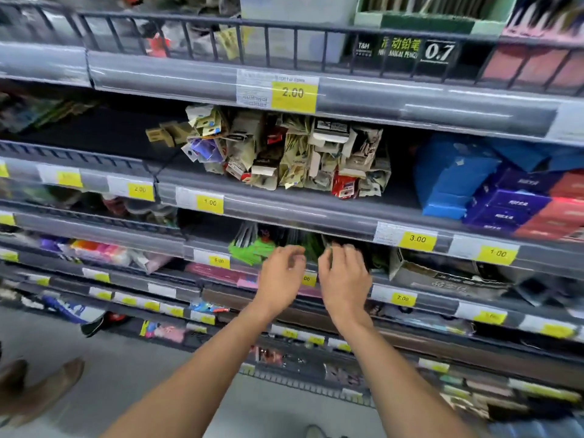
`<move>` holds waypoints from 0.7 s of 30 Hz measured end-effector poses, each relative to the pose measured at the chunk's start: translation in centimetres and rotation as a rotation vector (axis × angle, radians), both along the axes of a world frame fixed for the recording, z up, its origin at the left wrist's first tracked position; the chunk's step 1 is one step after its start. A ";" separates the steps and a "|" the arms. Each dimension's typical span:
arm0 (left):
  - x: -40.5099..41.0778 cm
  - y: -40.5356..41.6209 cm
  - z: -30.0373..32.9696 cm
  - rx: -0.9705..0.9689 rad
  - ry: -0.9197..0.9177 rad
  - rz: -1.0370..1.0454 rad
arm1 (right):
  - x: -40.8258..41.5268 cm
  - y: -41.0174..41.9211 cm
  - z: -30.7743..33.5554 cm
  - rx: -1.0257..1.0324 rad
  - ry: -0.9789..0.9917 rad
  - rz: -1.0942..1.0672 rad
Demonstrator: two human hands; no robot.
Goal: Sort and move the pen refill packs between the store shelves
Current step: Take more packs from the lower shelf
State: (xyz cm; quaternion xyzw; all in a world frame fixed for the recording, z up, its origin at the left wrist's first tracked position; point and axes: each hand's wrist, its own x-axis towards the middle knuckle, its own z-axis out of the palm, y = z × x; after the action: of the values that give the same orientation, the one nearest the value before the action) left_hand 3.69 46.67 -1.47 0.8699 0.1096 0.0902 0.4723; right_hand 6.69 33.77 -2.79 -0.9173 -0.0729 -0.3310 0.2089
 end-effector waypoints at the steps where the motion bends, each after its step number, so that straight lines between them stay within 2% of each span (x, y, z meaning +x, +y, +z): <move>1: 0.2 -0.4 0.9 -0.215 0.058 0.015 | -0.8 -0.1 0.0 -0.019 -0.055 -0.009; 5: 0.2 -1.9 3.8 -1.035 0.320 -0.016 | -4.8 -0.4 -0.6 -0.072 -0.203 -0.013; 7: -0.3 -1.9 4.4 -1.316 0.418 -0.104 | -7.0 -0.4 -1.2 -0.074 -0.244 0.049; 8: -0.6 -1.9 4.5 -1.382 0.458 -0.127 | -8.0 -0.6 -1.5 -0.061 -0.245 0.083; 12: -2.4 -2.1 4.1 -1.408 0.498 -0.101 | -9.7 -1.6 -1.5 -0.031 -0.207 0.257; 14: -3.2 -1.8 3.6 -1.342 0.453 -0.071 | -9.7 -2.4 -1.4 -0.082 -0.173 0.419; 16: -3.9 -0.8 3.0 -1.246 0.394 -0.053 | -9.4 -3.3 -1.4 -0.049 -0.146 0.523; 17: -4.1 -0.1 2.6 -1.202 0.366 -0.027 | -9.0 -3.7 -1.4 0.020 -0.123 0.511; 19: -4.6 1.4 1.9 -1.160 0.307 0.042 | -7.5 -4.0 -1.1 0.152 -0.033 0.355; 21: -5.1 2.7 1.4 -1.157 0.269 0.081 | -5.1 -3.4 -0.6 0.163 0.149 0.201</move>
State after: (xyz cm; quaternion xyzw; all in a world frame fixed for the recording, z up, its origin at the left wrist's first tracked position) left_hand -1.42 49.39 -0.07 0.4701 0.2328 -0.0773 0.8479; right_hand 1.60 30.39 -3.44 -0.9075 -0.1214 -0.2441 0.3194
